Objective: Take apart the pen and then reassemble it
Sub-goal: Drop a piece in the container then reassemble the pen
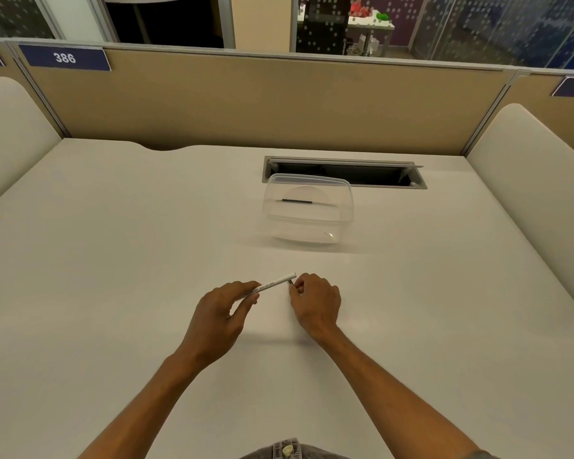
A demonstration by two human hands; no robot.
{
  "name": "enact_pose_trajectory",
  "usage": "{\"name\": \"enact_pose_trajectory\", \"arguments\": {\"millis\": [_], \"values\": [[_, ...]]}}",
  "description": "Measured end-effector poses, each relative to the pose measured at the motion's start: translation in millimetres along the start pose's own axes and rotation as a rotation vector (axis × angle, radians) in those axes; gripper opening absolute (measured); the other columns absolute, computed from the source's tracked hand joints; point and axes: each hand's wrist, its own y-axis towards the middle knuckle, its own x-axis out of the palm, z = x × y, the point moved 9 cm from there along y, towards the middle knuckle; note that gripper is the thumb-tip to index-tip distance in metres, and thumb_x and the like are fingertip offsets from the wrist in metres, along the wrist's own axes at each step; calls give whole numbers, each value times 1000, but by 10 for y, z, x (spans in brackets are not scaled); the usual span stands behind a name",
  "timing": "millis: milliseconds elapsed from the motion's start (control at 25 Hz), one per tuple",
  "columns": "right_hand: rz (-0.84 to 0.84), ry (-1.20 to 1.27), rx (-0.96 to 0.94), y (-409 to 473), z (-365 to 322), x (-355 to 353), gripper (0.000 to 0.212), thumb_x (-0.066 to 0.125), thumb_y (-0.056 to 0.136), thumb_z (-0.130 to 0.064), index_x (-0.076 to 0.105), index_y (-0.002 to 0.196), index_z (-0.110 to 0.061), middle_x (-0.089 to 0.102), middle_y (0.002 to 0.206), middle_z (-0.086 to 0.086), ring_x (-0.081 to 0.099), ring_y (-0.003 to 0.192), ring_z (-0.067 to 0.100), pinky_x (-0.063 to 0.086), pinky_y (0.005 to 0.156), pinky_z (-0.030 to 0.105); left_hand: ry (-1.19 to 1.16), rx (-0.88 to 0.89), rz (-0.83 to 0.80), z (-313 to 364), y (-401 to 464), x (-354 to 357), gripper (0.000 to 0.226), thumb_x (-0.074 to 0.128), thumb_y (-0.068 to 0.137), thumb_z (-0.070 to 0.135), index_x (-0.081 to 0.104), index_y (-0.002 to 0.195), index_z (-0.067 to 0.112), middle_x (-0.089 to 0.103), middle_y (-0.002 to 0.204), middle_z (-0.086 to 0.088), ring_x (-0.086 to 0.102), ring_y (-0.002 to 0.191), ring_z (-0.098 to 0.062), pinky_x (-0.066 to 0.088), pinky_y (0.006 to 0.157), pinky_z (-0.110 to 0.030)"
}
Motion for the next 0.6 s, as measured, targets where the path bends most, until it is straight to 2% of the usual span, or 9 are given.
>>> {"name": "enact_pose_trajectory", "arguments": {"millis": [160, 280, 400, 600], "values": [[-9, 206, 64, -45, 65, -176, 18, 59, 91, -35, 66, 87, -19, 73, 83, -5, 66, 78, 17, 48, 73, 32, 38, -4, 13, 8, 19, -32, 23, 53, 91, 27, 69, 103, 16, 67, 77, 7, 64, 73, -19, 52, 70, -46], [-20, 431, 102, -137, 82, -369, 10, 64, 88, -33, 66, 82, -26, 73, 78, -10, 67, 75, 5, 46, 63, 24, 51, -3, 18, 13, 13, -52, 22, 52, 91, 27, 69, 101, 16, 66, 75, 7, 63, 70, -21, 52, 68, -46], [0, 691, 66, -219, 31, -624, 7, 68, 87, -23, 70, 81, -27, 73, 77, -12, 66, 79, 0, 44, 63, 10, 58, 0, 16, 17, 20, -80, 22, 51, 92, 28, 69, 101, 17, 64, 74, 8, 61, 69, -19, 51, 67, -45], [-25, 902, 28, -314, -47, -928, 8, 70, 87, -19, 73, 85, -26, 73, 83, -12, 65, 83, 2, 42, 61, 13, 58, 20, 10, 61, 45, -103, 21, 51, 92, 27, 68, 101, 18, 62, 74, 10, 59, 68, -14, 51, 64, -41]]}}
